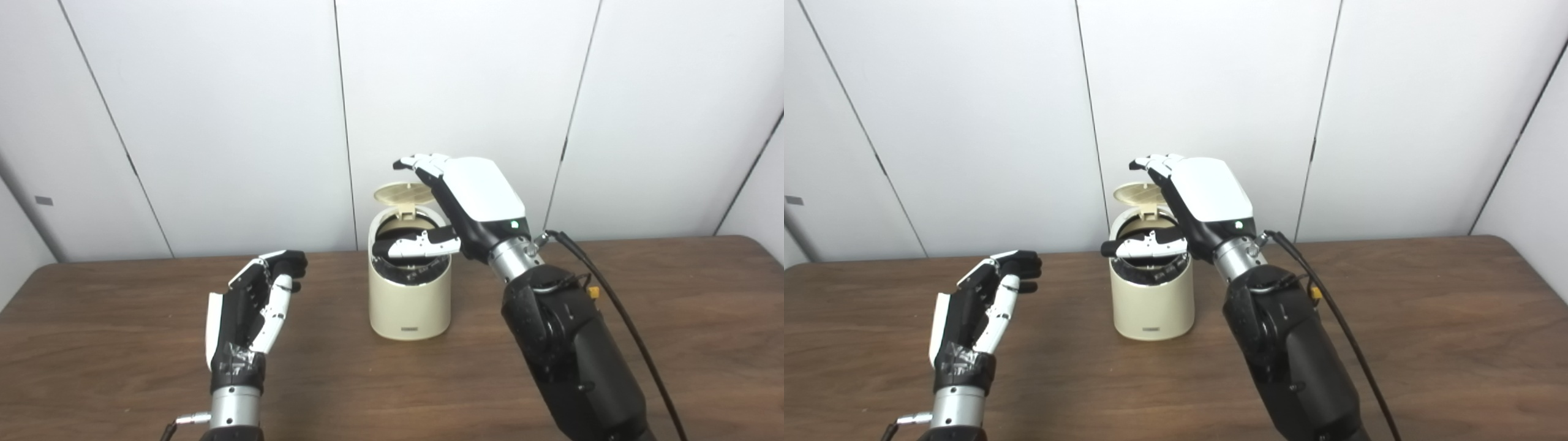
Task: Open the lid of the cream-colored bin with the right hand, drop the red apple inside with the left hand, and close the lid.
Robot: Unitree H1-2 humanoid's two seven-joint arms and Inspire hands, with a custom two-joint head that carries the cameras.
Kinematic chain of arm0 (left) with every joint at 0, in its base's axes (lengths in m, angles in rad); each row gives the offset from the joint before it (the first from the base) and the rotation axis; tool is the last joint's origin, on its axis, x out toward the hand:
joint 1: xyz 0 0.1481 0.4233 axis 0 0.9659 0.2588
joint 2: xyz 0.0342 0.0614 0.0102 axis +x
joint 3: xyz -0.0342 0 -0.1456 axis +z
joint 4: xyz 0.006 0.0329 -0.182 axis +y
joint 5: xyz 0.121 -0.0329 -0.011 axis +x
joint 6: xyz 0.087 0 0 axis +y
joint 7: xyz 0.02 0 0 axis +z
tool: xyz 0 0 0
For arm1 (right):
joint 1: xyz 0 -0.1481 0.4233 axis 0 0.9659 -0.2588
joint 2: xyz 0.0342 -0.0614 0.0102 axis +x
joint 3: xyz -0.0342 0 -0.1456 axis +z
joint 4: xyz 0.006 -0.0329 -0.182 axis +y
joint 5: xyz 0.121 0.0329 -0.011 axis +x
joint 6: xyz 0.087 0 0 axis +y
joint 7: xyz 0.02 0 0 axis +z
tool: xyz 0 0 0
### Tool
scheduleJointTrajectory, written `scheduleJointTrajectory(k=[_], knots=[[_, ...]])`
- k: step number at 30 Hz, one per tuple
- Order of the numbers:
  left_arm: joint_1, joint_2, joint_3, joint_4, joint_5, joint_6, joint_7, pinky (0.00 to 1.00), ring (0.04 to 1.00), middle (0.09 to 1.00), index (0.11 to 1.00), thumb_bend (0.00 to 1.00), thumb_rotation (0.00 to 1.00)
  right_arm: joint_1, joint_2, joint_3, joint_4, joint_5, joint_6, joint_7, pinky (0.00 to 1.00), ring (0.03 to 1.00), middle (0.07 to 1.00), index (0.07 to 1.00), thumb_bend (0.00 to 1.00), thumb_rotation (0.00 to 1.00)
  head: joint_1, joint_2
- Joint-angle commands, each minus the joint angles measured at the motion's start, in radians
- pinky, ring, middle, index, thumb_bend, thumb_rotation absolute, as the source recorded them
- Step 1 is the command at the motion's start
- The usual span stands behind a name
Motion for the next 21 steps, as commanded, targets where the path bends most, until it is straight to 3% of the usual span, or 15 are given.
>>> scheduleJointTrajectory(k=[1,9,16,21], knots=[[-0.039,0.002,-0.003,-0.045,0.010,-0.002,-0.001,0.65,0.674,0.655,0.629,0.19,0.53,-0.025,-0.003,-0.003,-0.041,-0.007,-0.002,-0.046,0.77,0.845,0.836,0.812,0.91,0.84,-0.002,0.006],[-0.049,0.003,-0.004,-0.056,0.013,0.020,-0.002,0.68,0.683,0.658,0.626,0.20,0.55,0.030,0.003,-0.002,-0.056,0.001,-0.013,-0.130,0.69,0.770,0.744,0.737,0.86,0.81,-0.003,0.012],[-0.052,-0.001,-0.013,-0.067,0.028,0.025,-0.002,0.68,0.683,0.660,0.626,0.20,0.57,0.065,0.000,-0.001,-0.083,0.007,0.004,-0.103,0.71,0.777,0.734,0.728,0.86,0.80,0.000,0.024],[-0.055,-0.007,-0.018,-0.078,0.042,0.035,0.002,0.67,0.679,0.659,0.624,0.20,0.59,0.094,-0.002,0.009,-0.117,-0.001,0.028,-0.036,0.70,0.764,0.732,0.714,0.87,0.82,0.004,0.031]])
